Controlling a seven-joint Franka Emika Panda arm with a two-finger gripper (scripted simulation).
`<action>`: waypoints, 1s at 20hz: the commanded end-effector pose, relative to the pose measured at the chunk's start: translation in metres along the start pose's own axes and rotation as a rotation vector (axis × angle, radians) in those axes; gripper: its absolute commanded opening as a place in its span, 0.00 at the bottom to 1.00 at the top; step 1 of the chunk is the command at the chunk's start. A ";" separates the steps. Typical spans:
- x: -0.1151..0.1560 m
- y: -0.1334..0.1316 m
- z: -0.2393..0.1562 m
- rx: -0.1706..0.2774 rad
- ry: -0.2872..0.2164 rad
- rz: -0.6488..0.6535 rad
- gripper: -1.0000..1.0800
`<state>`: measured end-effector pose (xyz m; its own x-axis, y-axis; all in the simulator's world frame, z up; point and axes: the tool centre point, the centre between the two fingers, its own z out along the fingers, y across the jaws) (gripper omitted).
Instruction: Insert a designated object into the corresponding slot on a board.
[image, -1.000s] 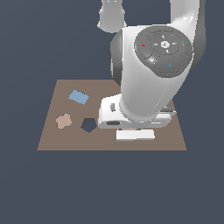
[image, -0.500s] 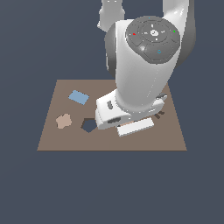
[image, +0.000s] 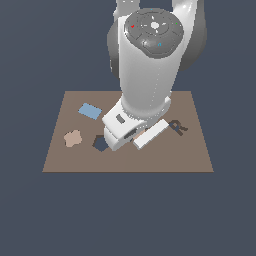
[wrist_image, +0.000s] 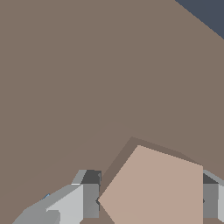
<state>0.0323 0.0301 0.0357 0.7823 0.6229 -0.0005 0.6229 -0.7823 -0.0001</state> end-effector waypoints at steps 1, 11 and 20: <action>-0.007 0.002 -0.001 -0.001 0.000 -0.095 0.00; -0.033 0.019 -0.002 -0.001 0.000 -0.459 0.00; -0.049 0.040 -0.003 -0.002 0.000 -0.778 0.00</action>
<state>0.0187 -0.0273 0.0381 0.1745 0.9847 -0.0007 0.9847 -0.1745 0.0005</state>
